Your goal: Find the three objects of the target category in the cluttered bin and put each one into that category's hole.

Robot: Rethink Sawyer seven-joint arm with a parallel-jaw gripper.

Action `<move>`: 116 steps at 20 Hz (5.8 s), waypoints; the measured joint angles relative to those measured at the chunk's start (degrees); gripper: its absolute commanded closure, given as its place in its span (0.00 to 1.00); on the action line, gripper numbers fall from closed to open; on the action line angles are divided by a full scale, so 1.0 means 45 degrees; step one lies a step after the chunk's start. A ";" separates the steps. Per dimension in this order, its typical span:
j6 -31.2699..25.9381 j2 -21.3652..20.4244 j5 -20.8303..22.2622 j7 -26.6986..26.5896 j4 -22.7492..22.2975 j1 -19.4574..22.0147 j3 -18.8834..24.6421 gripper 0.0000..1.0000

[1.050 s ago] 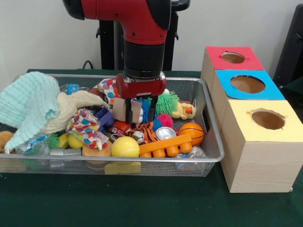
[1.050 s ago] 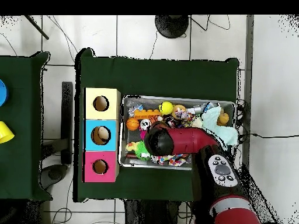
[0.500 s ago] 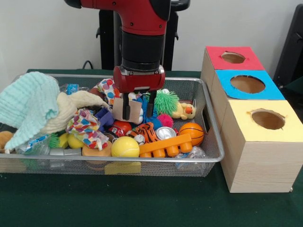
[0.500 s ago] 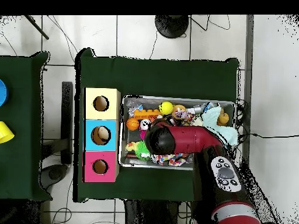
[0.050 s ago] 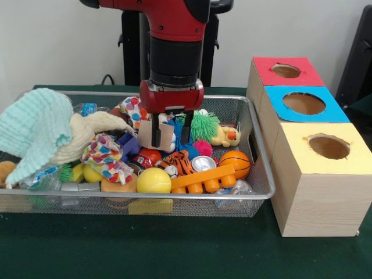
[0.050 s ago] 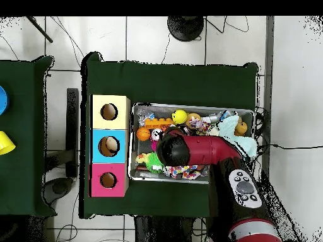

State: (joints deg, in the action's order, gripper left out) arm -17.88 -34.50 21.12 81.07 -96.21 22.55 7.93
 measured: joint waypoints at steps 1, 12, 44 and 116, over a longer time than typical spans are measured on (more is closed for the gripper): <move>0.0000 0.0004 -0.0026 0.0000 -0.0001 -0.0008 -0.0014 0.00; 0.0000 0.0090 -0.0345 0.0000 0.0005 -0.0405 -0.0719 0.00; 0.0008 0.1418 -0.2207 0.0165 0.0543 -0.1888 -0.2288 0.00; -0.0582 0.0723 -0.3067 0.0165 0.1291 -0.2476 -0.2533 1.00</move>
State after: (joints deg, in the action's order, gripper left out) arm -20.50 -31.25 7.32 81.81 -90.40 11.41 -3.47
